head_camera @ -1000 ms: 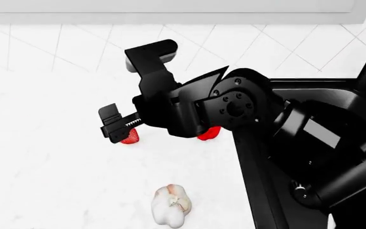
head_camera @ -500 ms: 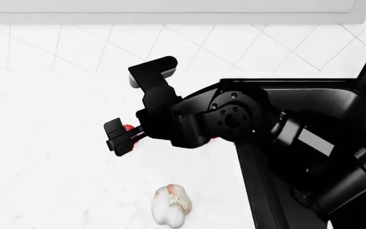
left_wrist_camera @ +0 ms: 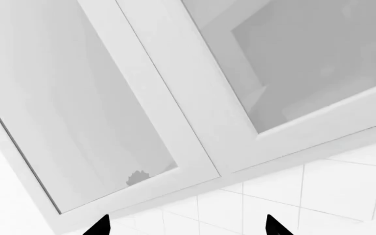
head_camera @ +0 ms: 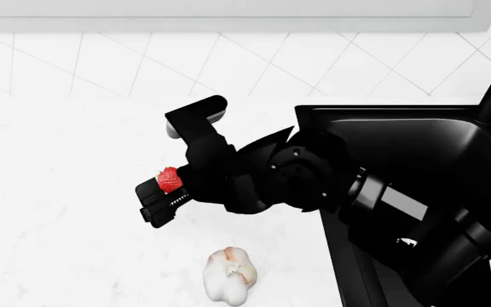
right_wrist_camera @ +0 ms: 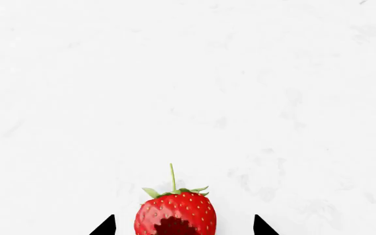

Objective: There is a mixed pile of frozen fruits and vegetables on the counter. Locate all the frozen vegetables and place the items in a bowl on the counter. Take all the frozen fruits and defrost them in a running sink.

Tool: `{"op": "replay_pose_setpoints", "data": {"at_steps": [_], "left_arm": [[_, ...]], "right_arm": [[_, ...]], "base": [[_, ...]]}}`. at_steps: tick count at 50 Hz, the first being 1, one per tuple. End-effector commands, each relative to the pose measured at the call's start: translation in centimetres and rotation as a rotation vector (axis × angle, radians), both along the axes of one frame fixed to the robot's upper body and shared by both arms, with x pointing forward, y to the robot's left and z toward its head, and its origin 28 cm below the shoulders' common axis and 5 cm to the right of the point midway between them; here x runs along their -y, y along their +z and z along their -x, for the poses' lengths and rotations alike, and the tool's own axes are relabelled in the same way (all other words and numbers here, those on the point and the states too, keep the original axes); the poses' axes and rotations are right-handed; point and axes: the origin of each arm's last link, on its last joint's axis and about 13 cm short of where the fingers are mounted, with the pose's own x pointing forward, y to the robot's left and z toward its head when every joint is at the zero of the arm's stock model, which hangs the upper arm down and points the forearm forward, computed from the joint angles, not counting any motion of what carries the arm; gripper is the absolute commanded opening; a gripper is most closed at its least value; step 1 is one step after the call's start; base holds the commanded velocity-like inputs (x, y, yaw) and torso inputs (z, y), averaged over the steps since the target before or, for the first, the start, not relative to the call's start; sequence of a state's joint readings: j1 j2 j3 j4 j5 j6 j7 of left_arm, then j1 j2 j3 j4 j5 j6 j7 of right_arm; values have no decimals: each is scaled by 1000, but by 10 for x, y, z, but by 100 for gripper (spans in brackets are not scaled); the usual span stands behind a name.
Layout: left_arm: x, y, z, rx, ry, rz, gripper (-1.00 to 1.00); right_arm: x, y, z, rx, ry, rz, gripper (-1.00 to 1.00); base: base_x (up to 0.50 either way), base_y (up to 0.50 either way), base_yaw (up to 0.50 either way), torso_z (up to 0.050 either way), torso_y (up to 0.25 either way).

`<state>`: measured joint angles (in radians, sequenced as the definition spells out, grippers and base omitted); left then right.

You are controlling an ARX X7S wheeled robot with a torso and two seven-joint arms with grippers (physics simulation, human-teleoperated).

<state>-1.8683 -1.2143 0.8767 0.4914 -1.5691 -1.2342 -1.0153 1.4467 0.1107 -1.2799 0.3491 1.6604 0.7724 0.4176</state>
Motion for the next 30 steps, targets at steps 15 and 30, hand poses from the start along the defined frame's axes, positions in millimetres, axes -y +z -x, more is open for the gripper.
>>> {"op": "replay_pose_setpoints", "data": {"at_steps": [15,30], "left_arm": [[-1,0,0,-2,4,1,100],[0,0,0,-1,1,-1,100]], "right_arm": [[1,-19,-5,18,3,5,-100],[4,-1,-1,96,-8,12,-100]], "base": [[0,0,0,0,0],[0,0,0,-1,0]]}}
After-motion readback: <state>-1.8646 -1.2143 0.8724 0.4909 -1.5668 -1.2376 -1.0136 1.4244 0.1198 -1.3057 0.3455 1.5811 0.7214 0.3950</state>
